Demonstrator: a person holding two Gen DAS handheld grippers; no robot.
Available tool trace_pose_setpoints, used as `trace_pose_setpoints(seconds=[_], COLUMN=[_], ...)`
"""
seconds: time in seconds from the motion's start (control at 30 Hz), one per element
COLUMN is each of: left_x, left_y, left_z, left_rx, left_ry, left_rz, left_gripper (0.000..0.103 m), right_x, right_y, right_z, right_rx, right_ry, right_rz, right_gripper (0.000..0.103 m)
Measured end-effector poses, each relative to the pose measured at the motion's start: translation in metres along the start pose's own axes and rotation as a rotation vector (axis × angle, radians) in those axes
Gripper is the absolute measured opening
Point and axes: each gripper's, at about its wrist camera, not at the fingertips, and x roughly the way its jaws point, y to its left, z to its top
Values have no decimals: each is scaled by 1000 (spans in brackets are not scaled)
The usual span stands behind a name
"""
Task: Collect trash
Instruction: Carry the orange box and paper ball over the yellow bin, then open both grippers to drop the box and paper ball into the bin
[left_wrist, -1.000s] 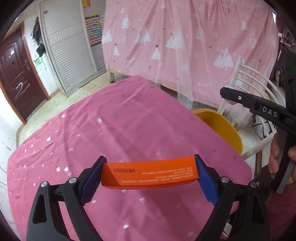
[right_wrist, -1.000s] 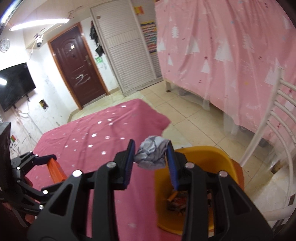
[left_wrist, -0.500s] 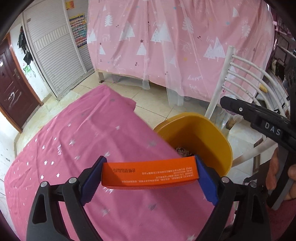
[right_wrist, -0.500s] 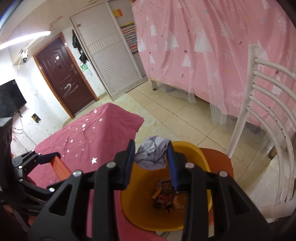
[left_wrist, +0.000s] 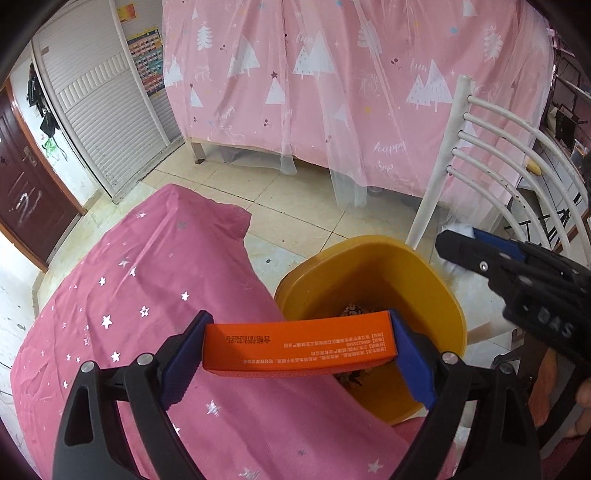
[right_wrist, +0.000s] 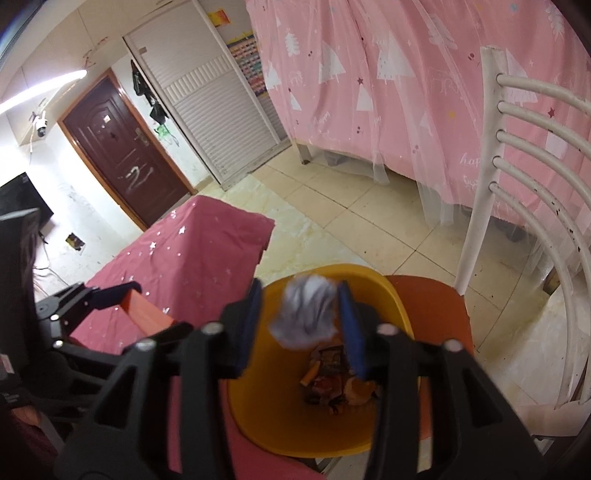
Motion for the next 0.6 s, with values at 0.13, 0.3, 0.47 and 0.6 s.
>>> trace_pose_setpoints(seconds=[0.13,0.3,0.47,0.6], left_x=[7,13,18,19], left_y=[-1,-4,-16,-29], left_z=[-2,-3,0,3], left_rx=[0,4,26,37], left_ry=[8,19,13,9], left_rz=[7,2,-10,-31], left_gripper=[86,86,86,86], right_x=[-2,-3,-9,-12], right_y=[-1,-8,-12,-17], right_z=[0,2,4,4], right_rx=[5,24,47,66], right_ry=[-7,-9,-26,-42], right_rz=[7,6,-2,-16], right_gripper=[52,52,52,52])
